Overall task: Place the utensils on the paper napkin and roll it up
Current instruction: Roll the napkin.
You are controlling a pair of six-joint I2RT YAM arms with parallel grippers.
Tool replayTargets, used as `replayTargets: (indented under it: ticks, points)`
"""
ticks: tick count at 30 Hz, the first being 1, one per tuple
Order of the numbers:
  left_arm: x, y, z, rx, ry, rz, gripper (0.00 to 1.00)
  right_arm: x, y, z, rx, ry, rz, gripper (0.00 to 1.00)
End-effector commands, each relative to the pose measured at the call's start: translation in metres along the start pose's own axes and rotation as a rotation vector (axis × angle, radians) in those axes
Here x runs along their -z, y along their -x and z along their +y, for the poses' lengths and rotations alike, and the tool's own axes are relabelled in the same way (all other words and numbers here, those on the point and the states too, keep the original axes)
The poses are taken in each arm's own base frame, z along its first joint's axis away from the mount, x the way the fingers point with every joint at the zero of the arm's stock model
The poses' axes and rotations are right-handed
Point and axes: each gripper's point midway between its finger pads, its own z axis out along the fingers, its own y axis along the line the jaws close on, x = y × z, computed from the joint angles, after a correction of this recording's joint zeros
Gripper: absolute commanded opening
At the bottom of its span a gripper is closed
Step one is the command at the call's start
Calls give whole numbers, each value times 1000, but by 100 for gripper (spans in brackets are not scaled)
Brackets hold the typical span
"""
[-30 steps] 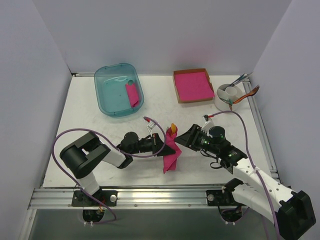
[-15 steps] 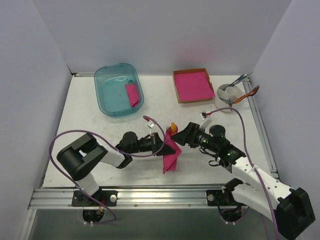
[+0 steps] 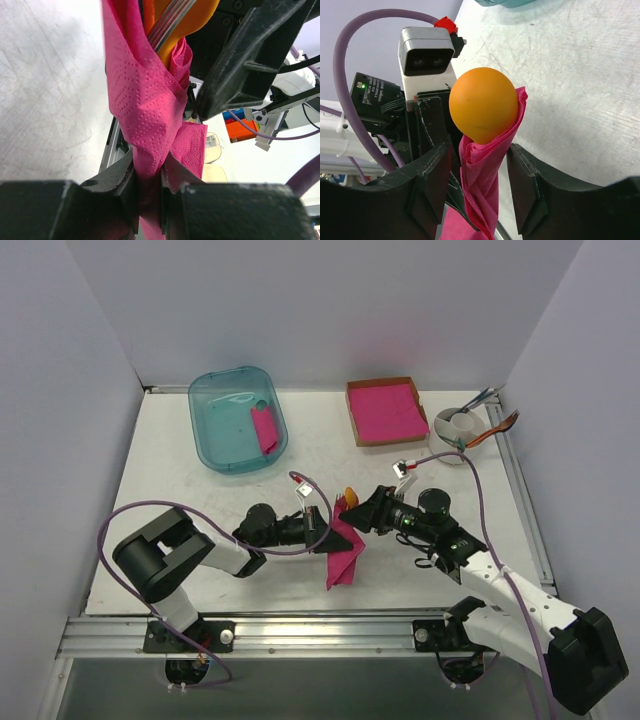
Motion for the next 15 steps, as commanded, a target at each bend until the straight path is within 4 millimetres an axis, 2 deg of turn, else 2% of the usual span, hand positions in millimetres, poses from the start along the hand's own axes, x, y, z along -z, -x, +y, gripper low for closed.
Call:
replayTargets:
  ticks: [1, 4, 7, 8, 12, 13, 15]
  points:
    - [1, 25, -78, -204, -283, -82, 4, 0, 7, 17, 52, 91, -18, 47]
    - [1, 25, -82, -199, -293, -79, 4, -1, 4, 18, 43, 109, -6, 48]
    - [1, 26, -87, -196, -305, -74, 4, -1, 3, 16, 44, 110, -7, 37]
    - [1, 26, -87, -196, -306, -74, 4, -1, 3, 16, 43, 112, -7, 27]
    - [2, 25, -90, -187, -311, -69, 4, -2, 3, 18, 52, 120, -1, 10]
    - [2, 25, -91, -186, -314, -68, 4, -2, 4, 20, 55, 123, -2, 10]
    - [2, 24, -92, -186, -316, -64, 4, -2, 4, 20, 54, 129, -1, 36]
